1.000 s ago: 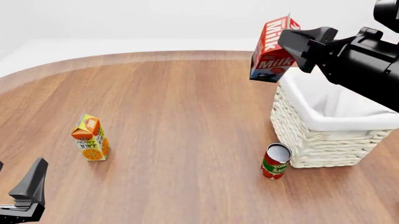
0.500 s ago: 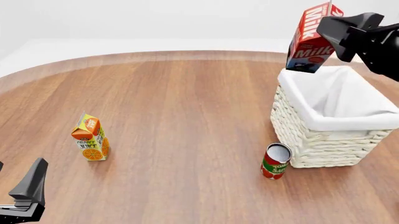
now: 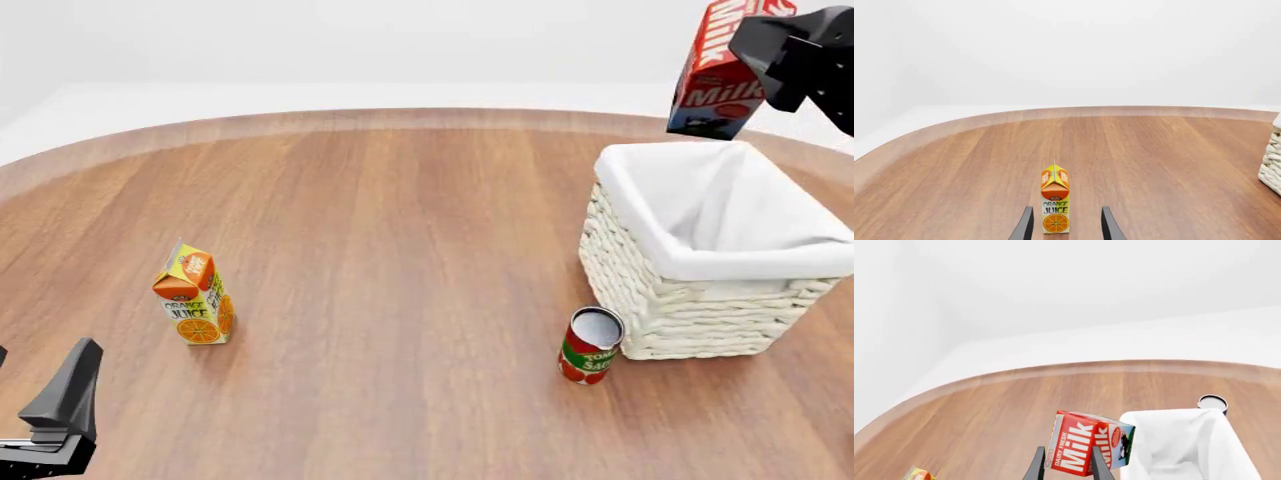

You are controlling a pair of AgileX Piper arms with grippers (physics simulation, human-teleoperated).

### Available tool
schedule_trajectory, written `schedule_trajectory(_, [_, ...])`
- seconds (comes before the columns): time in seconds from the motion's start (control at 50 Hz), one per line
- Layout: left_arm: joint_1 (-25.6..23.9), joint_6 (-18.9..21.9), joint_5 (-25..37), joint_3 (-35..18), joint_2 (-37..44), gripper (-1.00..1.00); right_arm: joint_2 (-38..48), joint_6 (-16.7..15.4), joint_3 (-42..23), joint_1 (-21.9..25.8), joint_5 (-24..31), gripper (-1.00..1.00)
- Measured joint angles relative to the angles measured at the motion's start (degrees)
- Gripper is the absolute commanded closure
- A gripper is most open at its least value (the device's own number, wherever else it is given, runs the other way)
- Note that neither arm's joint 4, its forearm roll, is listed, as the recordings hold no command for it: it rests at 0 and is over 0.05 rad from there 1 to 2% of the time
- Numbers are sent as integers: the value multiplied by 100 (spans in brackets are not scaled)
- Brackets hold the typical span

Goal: Pick the milk and place it in the basket.

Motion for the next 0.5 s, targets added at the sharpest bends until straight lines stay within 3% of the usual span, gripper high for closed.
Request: schedule_trajectory(0.5, [0,0,0,0,0,-100,181,-1,150,-518,-221,100])
